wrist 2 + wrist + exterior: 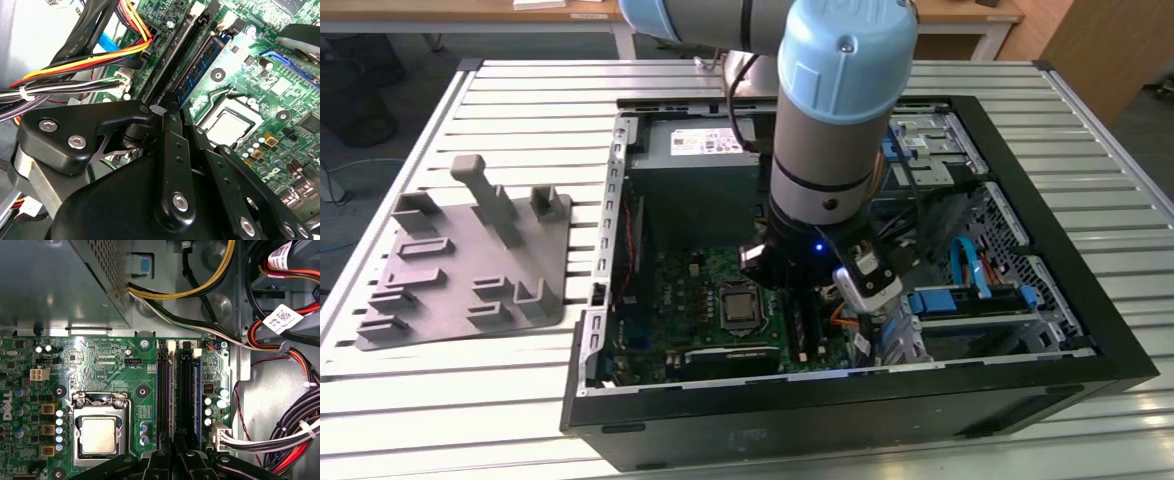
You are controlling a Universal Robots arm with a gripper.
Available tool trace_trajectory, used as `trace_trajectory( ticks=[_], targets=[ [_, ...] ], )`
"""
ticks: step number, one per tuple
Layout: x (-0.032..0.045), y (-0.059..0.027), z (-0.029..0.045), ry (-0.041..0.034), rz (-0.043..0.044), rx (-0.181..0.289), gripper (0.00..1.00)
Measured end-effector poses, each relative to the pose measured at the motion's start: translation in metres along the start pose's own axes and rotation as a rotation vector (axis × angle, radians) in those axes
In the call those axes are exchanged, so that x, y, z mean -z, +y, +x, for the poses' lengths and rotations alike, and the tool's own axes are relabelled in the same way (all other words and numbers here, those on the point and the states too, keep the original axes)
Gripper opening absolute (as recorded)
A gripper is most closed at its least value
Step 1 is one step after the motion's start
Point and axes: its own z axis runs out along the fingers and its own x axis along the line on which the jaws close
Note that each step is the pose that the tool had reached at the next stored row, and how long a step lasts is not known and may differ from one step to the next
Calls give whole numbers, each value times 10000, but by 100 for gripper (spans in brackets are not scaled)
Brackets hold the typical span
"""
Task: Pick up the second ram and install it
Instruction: 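Insert the second ram into the second slot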
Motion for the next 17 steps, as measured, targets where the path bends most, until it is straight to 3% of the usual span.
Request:
trace_trajectory(
  ticks=[17],
  targets=[
    [-51, -1, 0, 0, 1, -1, 14]
  ],
)
